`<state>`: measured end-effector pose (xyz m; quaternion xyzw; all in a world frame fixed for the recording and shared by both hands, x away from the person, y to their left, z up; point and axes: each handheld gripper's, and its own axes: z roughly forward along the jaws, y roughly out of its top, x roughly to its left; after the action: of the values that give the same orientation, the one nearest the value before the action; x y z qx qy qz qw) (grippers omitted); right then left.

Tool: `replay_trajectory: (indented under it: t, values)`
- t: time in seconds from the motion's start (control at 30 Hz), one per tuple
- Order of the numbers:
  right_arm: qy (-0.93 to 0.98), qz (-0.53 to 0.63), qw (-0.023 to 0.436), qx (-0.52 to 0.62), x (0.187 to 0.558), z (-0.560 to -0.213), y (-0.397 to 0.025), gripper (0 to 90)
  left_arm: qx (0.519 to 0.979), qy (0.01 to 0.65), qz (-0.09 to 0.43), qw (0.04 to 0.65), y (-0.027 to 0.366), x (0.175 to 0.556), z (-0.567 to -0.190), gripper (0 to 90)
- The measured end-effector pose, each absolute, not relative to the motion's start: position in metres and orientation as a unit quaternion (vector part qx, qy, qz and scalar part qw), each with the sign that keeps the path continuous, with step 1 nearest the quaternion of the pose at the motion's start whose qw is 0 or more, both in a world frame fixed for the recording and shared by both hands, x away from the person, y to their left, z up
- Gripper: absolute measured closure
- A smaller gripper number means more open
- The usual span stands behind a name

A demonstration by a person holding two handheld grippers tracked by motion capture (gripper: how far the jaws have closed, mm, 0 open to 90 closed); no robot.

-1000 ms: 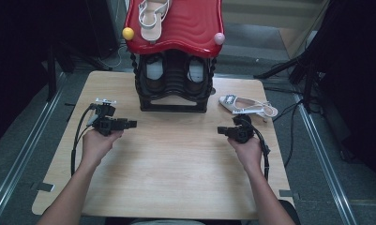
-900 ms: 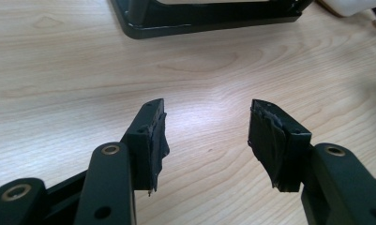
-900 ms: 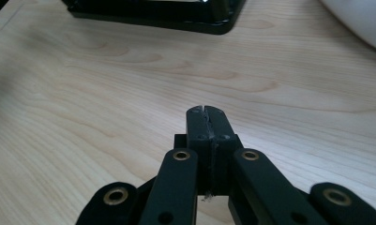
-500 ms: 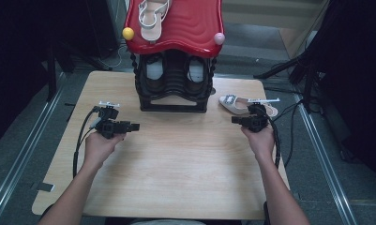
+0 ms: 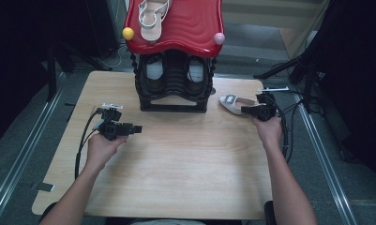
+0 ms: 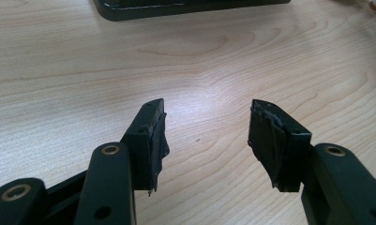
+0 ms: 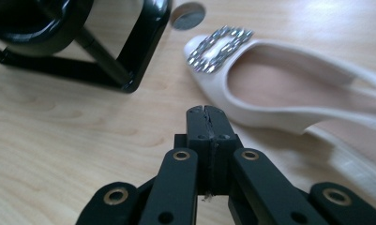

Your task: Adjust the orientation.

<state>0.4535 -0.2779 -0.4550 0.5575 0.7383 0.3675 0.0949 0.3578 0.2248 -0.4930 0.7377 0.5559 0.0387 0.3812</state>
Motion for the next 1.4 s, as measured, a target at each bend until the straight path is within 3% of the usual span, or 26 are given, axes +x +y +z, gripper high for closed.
replay_trajectory:
  t: [0.4,0.63,0.83,1.1,1.4]
  values:
    - [0.71,0.38,0.108,0.583,0.475,-0.442,-0.306,90.0,0.75,0.544,0.038,0.374,0.219,0.358,-0.496,46.9]
    - [0.686,0.381,0.105,0.611,0.48,-0.452,-0.332,90.0,0.756,0.54,0.038,0.369,0.217,0.358,-0.497,47.2]
    - [0.681,0.365,0.132,0.621,0.482,-0.456,-0.344,90.0,0.758,0.538,0.041,0.366,0.216,0.359,-0.499,47.3]
    - [0.701,0.34,0.104,0.618,0.492,-0.477,-0.333,90.0,0.761,0.537,0.039,0.361,0.214,0.359,-0.501,47.4]
    - [0.704,0.332,0.082,0.622,0.492,-0.477,-0.327,90.0,0.761,0.537,0.037,0.362,0.214,0.36,-0.502,47.3]
